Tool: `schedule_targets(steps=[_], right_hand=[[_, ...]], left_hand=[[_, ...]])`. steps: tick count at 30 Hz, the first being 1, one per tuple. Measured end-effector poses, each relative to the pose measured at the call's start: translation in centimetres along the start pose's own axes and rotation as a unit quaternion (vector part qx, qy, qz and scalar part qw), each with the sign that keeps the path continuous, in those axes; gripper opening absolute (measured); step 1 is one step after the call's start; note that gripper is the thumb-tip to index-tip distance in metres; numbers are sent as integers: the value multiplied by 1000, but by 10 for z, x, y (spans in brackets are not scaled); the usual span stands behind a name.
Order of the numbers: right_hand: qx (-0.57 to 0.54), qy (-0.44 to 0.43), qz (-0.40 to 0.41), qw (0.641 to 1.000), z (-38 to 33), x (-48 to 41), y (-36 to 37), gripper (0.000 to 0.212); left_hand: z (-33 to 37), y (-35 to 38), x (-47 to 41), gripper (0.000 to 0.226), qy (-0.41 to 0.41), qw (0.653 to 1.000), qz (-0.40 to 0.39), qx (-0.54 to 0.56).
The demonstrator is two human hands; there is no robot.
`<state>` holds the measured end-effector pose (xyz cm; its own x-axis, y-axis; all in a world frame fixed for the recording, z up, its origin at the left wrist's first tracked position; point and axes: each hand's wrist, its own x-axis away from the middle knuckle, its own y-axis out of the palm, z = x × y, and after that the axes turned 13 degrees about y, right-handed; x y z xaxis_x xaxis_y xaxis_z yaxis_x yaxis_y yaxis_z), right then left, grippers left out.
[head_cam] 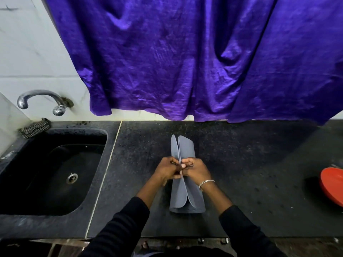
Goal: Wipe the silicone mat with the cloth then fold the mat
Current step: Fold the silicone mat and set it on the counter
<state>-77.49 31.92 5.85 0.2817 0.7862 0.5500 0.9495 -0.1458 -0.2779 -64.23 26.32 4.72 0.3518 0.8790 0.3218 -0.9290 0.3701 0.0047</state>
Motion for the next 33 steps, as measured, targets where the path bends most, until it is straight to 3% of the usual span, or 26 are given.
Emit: schedule_targets(steps=[10,15,20,24,29,33], right_hand=[[-31,-11,-16,999,2,4,-2,49],[6,-6,-1,1000,1,7,1,45],[198,-68,76,975,2,15,9,48],[298,-67,89,948,3,19,16,50],[357,-96,110,923,4,23,20,36],[358,-104,131,918,2,26,19,32]], left_hand=[[1,3,6,14,-29,999,-2,32],[-1,4,6,13,-19,1000,13,2],[1,5,8,7,11,998,39,-40],[1,2,9,7,19,996,62,-61],[2,-2,10,6,36,996,56,-56],[6,-8,10,18,133,969,63,-197]])
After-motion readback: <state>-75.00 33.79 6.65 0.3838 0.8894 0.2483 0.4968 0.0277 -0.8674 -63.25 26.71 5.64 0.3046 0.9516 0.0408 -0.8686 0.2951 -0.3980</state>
